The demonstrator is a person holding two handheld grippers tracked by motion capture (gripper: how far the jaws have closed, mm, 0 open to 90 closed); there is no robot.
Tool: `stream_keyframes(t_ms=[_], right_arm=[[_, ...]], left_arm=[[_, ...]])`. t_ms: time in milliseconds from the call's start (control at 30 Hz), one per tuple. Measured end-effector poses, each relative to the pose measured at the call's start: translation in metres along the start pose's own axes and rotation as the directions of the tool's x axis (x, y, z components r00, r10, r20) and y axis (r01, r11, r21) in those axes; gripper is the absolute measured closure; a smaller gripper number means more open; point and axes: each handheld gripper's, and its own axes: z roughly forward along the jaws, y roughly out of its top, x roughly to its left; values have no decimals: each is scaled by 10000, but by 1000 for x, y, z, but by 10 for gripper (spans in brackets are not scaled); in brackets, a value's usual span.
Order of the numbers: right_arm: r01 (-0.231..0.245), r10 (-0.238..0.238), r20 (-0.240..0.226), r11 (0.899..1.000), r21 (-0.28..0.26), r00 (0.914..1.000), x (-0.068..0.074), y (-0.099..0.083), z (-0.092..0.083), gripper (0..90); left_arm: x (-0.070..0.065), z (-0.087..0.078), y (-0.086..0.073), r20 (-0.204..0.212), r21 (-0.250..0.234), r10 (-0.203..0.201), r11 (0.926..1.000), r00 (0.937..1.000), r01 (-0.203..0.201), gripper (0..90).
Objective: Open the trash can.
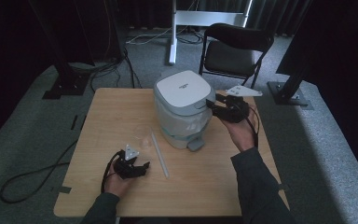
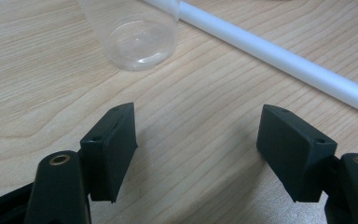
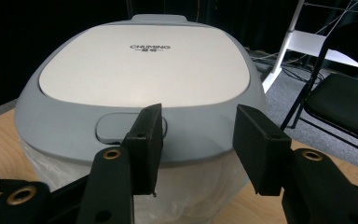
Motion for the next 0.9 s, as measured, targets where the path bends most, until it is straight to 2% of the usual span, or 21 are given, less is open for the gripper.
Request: stream_keyframes(t_ms=[367, 767, 900], right_arm=[[91, -90, -72, 9999, 79, 9999, 6, 7, 9, 525], [-104, 106, -421, 9999, 39, 9991, 2, 3, 9, 549], [89, -88, -254, 9999, 51, 9996, 6, 3, 8, 586]], left_arm=[[0, 0, 0, 4, 0, 8, 10000, 10000, -8, 285], [0, 0, 0, 6, 4, 16, 10000, 10000, -16, 285], [0, 0, 0, 12, 2, 16, 10000, 10000, -16, 285]])
